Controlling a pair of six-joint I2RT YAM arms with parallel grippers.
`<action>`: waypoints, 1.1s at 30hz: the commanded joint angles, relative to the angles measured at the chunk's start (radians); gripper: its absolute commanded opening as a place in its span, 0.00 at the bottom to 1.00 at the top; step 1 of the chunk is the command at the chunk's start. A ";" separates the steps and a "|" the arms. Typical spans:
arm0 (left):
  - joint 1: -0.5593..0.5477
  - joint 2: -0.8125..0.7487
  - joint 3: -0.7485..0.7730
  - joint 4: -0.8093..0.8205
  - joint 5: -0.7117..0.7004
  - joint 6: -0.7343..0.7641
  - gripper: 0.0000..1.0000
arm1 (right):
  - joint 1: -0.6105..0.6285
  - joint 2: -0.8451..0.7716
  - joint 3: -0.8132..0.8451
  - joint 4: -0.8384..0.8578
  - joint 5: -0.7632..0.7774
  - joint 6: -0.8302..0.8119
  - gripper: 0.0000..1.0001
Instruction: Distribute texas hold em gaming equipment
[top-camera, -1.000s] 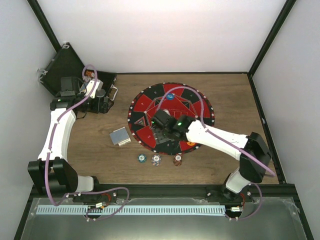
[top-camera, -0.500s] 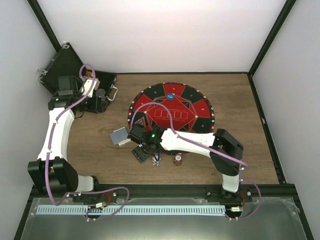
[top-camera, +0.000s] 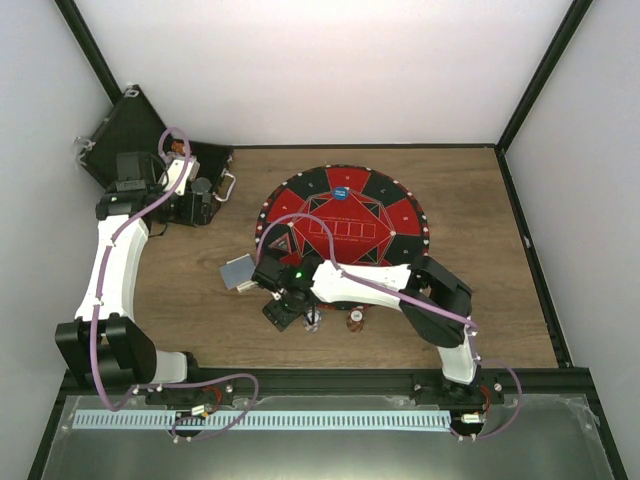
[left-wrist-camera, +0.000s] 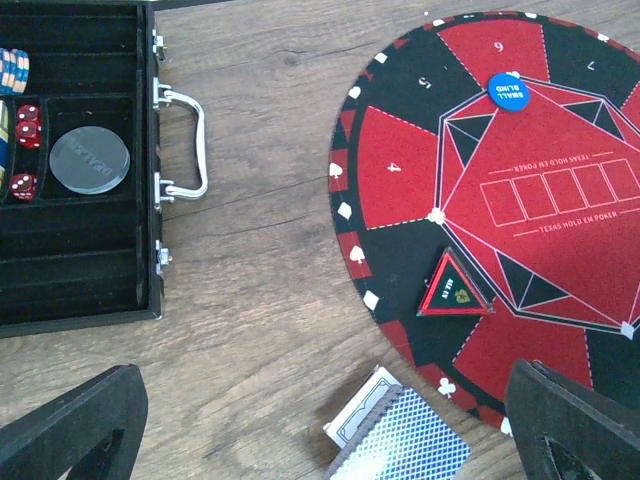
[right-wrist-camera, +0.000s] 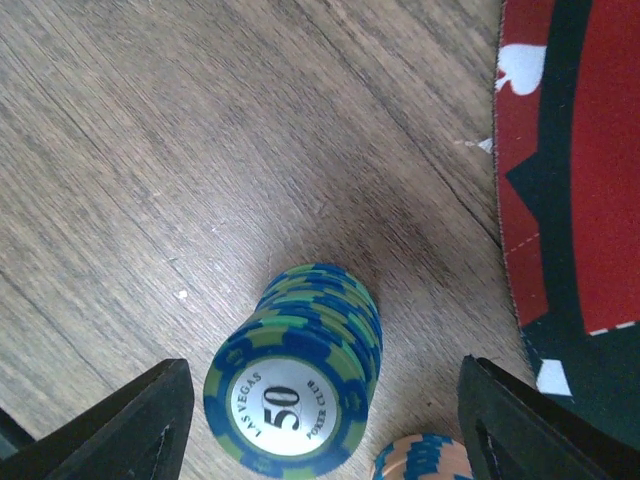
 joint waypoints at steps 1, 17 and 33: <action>0.006 0.002 0.034 -0.014 0.013 0.005 1.00 | 0.002 0.027 0.026 0.012 -0.011 -0.020 0.74; 0.013 0.001 0.036 -0.018 0.018 0.010 1.00 | 0.004 0.036 0.039 0.014 0.014 -0.018 0.55; 0.018 0.001 0.033 -0.022 0.024 0.020 1.00 | 0.003 0.033 0.055 0.002 0.010 -0.016 0.34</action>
